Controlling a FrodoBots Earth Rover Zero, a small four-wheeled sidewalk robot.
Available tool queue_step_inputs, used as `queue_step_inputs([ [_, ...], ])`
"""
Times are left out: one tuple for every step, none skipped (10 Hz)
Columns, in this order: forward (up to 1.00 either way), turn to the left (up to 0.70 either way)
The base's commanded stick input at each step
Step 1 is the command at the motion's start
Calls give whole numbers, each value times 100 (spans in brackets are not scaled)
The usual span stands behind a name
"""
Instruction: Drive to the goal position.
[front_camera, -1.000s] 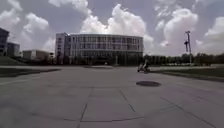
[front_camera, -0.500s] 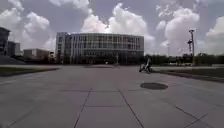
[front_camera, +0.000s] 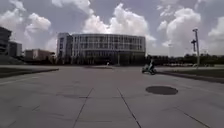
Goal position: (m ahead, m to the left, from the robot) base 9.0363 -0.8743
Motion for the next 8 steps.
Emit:
queue_step_inputs([
  [70,3],
  [70,-15],
  [70,-31],
  [70,-31],
  [70,-31],
  [70,-31],
  [70,-31],
  [70,-31],
])
